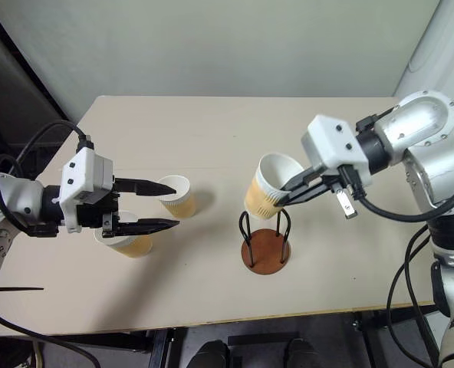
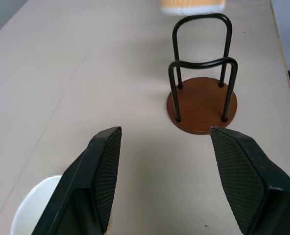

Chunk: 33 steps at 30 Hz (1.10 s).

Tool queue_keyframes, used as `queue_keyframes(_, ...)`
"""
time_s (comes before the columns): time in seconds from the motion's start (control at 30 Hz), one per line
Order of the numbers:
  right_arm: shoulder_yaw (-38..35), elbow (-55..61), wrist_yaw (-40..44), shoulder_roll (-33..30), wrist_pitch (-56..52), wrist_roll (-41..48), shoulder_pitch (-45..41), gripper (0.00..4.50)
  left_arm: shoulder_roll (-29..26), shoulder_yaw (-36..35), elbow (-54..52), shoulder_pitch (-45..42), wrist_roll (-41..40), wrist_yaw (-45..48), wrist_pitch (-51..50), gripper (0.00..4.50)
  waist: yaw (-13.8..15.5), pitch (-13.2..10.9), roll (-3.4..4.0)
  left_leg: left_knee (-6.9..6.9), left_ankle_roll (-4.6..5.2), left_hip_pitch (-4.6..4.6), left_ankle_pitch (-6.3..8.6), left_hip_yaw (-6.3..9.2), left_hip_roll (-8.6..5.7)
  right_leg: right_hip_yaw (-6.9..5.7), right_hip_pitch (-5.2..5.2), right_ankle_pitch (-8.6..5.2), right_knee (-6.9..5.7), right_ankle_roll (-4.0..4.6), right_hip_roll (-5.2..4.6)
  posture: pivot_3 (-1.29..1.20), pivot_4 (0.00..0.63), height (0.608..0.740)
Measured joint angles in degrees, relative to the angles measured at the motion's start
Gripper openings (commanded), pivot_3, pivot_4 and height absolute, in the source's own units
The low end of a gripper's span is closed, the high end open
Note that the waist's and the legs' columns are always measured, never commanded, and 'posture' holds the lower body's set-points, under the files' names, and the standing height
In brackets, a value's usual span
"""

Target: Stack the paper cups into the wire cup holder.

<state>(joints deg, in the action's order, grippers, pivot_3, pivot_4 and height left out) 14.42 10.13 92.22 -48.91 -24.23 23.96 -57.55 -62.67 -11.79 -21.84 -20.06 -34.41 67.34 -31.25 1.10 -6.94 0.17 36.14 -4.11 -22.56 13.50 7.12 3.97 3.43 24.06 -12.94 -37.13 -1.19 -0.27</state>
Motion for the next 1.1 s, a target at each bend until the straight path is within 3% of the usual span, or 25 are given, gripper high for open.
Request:
queue_keyframes(0.13, 2.87, -0.42, 0.01, 0.63, 1.84, -1.83, 1.02, 0.05, -0.01, -1.41, -1.77, 1.89, -0.16, -0.27, -0.14, 3.09, -0.08, 0.00, -0.01, 0.00, 0.00, 0.00, 0.00, 0.01, 0.00, 0.01, 0.05, 0.00, -0.09, 0.00, -0.01, 0.00, 0.150, 0.740)
queue_keyframes(0.2, 3.37, -0.47, 0.01, 0.68, 2.73, -2.53, 1.41, 0.45, -0.15, -2.45, -2.30, 2.87, -0.19, -0.35, -0.25, 3.09, -0.09, 0.00, -0.01, 0.00, 0.01, 0.01, 0.00, 0.01, 0.00, 0.01, 0.06, 0.00, -0.12, 0.00, -0.01, 0.00, 0.150, 0.740)
queue_keyframes(0.43, 5.99, -0.78, -0.16, 1.79, 4.91, -6.38, 2.88, 2.70, -0.81, -4.35, -2.92, 4.70, -0.10, -0.34, -0.44, 3.09, -0.17, 0.00, -0.01, 0.01, 0.01, 0.03, 0.00, 0.01, 0.01, 0.02, 0.11, 0.00, -0.25, 0.01, -0.03, 0.00, 0.150, 0.740)
queue_keyframes(0.6, 5.51, -1.76, -1.18, 3.15, 4.72, -6.79, 2.75, 4.48, -4.21, -7.14, -1.68, 5.83, 0.55, 1.76, 0.16, 3.09, -0.31, 0.00, -0.01, 0.00, 0.02, 0.03, 0.00, 0.01, 0.02, 0.02, 0.19, -0.04, -0.35, 0.07, -0.02, 0.00, 0.150, 0.740)
queue_keyframes(0.8, -6.64, -6.80, -9.83, 11.91, -6.20, 4.86, -1.54, 4.48, -12.93, -20.41, 4.59, 14.97, 5.55, 13.71, 2.90, 3.09, -0.92, 0.01, -0.04, -0.15, 0.04, 0.10, 0.02, -0.07, 0.04, 0.16, 0.49, -0.32, -0.81, 0.47, 0.05, 0.00, 0.150, 0.740)
queue_keyframes(0.87, -7.55, -5.04, -13.25, 14.81, -8.61, 6.79, -1.60, 4.48, -14.26, -24.15, 7.18, 18.33, 8.73, 17.96, 4.76, 3.09, -0.91, 0.03, -0.06, -0.22, 0.09, 0.16, 0.05, -0.05, 0.13, 0.14, 0.50, -0.42, -0.88, 0.56, 0.14, 0.00, 0.150, 0.740)
queue_keyframes(1.1, -6.08, -2.21, -19.54, 20.11, -10.14, 7.32, -0.14, 4.48, -15.20, -23.30, 10.72, 23.77, 16.88, 20.77, 11.00, 3.09, -0.62, 0.07, -0.13, -0.17, 0.10, -0.02, 0.08, -0.01, 0.52, 0.10, 0.64, -0.36, -0.90, 0.80, 0.05, 0.00, 0.150, 0.740)
